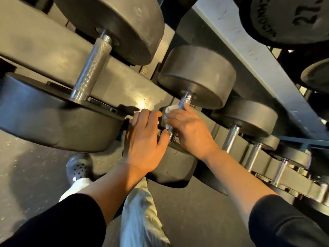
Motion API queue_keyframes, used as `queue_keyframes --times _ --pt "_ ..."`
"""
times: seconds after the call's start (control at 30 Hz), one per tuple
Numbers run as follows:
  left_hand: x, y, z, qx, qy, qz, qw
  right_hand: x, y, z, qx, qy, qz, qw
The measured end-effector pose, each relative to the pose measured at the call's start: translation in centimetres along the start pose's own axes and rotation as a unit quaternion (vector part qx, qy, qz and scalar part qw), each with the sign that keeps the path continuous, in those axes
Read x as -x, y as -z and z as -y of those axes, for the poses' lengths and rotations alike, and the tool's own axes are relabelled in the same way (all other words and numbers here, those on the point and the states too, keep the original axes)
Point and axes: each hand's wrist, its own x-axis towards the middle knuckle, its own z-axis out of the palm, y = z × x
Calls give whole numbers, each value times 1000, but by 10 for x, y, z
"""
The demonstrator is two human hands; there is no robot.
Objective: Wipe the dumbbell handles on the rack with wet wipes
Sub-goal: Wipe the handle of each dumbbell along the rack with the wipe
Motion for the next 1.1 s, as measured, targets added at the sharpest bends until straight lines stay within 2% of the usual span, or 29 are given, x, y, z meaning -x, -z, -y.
queue_keyframes --times 0.17,0.33,0.47,0.57,0.7,0.8,0.9,1.0,1.1 --pt "-1 1 -2 18 5 4 1000 8 1 0 -102 -15 -3 995" --pt "-1 2 -2 2 -5 7 1000 7 2 3 -118 -10 -18 993" --pt "0 7 -7 -54 -22 9 998 7 1 8 -176 -69 -125 974" --pt "-4 28 -13 -141 -87 11 986 -6 4 16 -224 -124 -212 943" --pt "-22 81 -9 -210 -130 -6 969 -44 12 37 -271 -119 -257 920" --pt "-34 119 2 -278 -116 -13 954 -75 13 57 -303 -108 -271 907" --pt "-46 153 20 -336 -87 -13 938 -99 11 74 -337 -140 -271 891" --pt "-51 174 41 -331 -80 -26 940 -117 11 85 -362 -183 -275 872" --pt "-49 174 48 -283 -63 -35 957 -133 8 91 -349 -224 -286 864"
